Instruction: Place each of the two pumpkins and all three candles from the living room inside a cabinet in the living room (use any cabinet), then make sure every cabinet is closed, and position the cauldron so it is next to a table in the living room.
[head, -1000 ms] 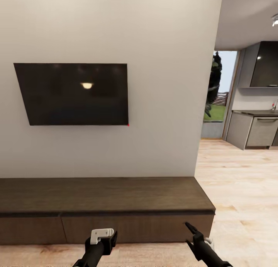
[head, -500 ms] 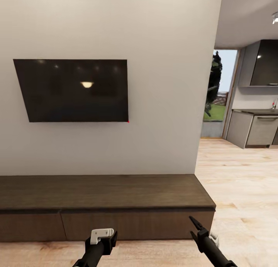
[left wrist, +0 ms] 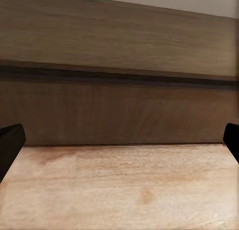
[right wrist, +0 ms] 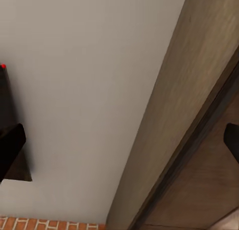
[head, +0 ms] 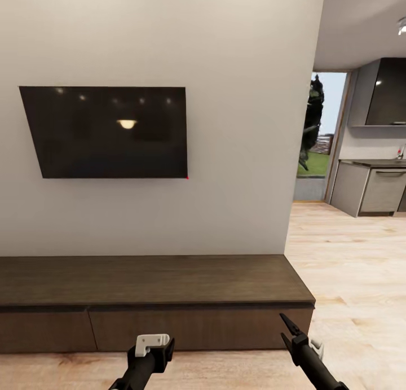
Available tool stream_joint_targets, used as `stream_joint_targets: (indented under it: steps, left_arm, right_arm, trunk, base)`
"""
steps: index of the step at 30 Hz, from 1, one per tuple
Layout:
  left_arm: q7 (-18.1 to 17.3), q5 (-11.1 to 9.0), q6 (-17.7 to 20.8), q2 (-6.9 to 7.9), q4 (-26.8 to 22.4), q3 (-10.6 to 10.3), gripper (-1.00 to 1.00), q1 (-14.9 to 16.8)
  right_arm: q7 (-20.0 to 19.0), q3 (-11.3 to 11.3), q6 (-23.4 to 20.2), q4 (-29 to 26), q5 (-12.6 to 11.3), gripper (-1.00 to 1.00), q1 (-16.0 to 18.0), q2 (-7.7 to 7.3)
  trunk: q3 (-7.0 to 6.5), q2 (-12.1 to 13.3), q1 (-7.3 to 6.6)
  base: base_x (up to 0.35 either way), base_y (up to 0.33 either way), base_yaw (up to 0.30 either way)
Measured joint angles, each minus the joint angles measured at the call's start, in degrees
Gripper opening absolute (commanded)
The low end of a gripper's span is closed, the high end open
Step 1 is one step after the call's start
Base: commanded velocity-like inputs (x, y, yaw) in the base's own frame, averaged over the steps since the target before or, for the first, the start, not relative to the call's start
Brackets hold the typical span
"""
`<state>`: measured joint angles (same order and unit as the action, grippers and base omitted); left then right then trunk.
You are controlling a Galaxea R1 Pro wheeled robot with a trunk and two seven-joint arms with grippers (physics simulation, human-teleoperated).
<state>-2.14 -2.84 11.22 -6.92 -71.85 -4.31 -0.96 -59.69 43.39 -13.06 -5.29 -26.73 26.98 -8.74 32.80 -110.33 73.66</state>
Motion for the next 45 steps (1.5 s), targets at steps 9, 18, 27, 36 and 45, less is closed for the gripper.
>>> stream_joint_targets:
  steps: [9, 18, 27, 36, 45]
  left_arm:
    - [0.12, 0.12, -0.01, 0.00, 0.12, -0.47, 1.00, 0.00]
    - [0.08, 0.12, 0.10, 0.00, 0.15, -2.08, 1.00, 0.01]
    - [-0.40, 0.06, 0.72, 0.08, 0.00, -5.47, 1.00, 0.04]
    - [-0.56, 0.12, 0.97, 0.09, -0.03, -7.29, 1.00, 0.06]
    - [-0.57, 0.16, 1.07, 0.09, -0.01, -8.22, 1.00, 0.06]
  right_arm:
    - [-0.48, 1.24, -0.18, 0.05, -0.04, 1.00, -0.10, -0.03]
    - [0.01, 5.74, -0.26, 0.08, 0.14, 1.00, -0.04, -0.03]
    - [5.00, 9.17, -0.31, 0.17, 0.00, 1.00, -0.02, 0.24]
    - [7.86, 11.01, -0.16, 0.18, 0.10, 1.00, -0.02, 0.65]
    - [13.34, 11.12, -0.25, 0.15, 0.01, 1.00, -0.02, 0.73]
  trunk:
    - [0.00, 0.00, 0.00]
    - [0.00, 0.00, -0.01]
    - [0.00, 0.00, 0.00]
    - [0.00, 0.00, -0.01]
    - [0.00, 0.00, 0.00]
  base:
    - [0.148, 0.000, 0.000]
    - [0.055, 0.000, 0.000]
    - [0.057, 0.000, 0.000]
    - [0.062, 0.000, 0.000]
    - [0.022, 0.000, 0.000]
